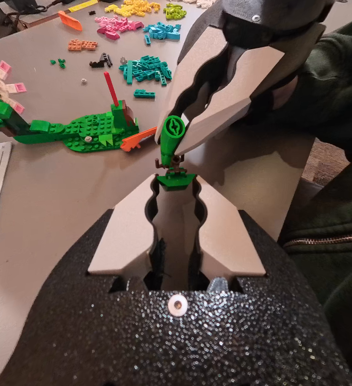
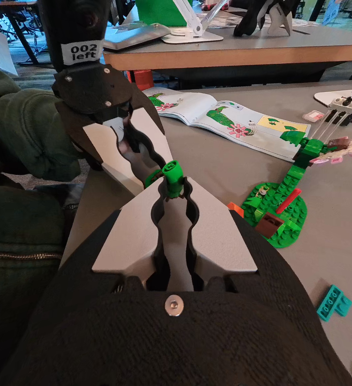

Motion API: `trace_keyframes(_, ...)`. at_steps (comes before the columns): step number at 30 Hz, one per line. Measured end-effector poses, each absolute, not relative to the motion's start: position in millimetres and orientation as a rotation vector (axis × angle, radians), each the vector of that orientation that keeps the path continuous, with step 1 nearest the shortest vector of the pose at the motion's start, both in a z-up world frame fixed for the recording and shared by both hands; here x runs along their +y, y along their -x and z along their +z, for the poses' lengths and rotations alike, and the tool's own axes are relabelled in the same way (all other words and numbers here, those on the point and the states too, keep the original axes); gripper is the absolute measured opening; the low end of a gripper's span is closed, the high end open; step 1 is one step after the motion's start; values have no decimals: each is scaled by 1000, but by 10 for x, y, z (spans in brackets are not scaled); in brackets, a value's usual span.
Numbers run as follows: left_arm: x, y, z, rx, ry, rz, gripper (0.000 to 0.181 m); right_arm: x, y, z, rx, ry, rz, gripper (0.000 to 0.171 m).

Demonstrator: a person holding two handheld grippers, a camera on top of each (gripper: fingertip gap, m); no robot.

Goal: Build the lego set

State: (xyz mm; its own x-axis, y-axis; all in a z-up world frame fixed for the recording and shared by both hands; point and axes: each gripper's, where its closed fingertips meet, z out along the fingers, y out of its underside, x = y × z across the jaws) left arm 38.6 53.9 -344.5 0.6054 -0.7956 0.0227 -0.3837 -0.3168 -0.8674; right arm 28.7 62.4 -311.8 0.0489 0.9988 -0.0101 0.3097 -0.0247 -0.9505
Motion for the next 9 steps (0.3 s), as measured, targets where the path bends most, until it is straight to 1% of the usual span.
trace_keyframes(9, 517, -389, -3515, 953, 1976, -573, 26, 604, -285, -3100, -1403, 1426, 973, 14)
